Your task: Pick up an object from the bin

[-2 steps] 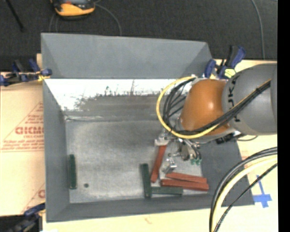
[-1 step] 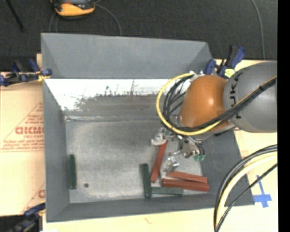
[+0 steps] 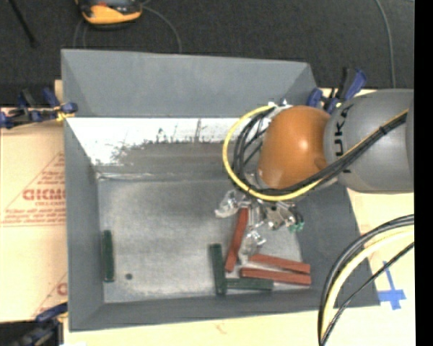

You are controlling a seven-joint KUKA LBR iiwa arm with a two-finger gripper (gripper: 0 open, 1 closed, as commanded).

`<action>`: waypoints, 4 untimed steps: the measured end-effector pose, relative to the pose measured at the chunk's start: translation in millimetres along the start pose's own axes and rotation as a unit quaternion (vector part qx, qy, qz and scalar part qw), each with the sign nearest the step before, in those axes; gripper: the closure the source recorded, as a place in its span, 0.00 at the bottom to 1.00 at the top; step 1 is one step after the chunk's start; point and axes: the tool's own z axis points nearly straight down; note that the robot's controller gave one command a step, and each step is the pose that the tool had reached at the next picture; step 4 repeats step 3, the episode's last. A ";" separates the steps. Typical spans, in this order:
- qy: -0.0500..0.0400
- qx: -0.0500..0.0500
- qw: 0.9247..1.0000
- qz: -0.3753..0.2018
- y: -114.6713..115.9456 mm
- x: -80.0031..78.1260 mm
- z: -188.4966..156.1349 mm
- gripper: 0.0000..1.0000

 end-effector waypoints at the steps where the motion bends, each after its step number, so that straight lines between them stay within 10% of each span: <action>1: -0.012 0.005 0.999 0.045 -29.5 14.3 -11.3 1.00; 2: -0.007 0.014 0.998 0.061 -59.7 3.0 -8.9 1.00; 3: -0.015 0.012 0.999 0.038 -12.3 48.5 -186.9 1.00; 4: -0.015 0.012 0.999 0.038 -12.3 48.5 -186.9 1.00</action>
Offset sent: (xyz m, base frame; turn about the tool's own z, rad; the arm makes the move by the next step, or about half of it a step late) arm 0.0477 0.0076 -0.0135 0.2361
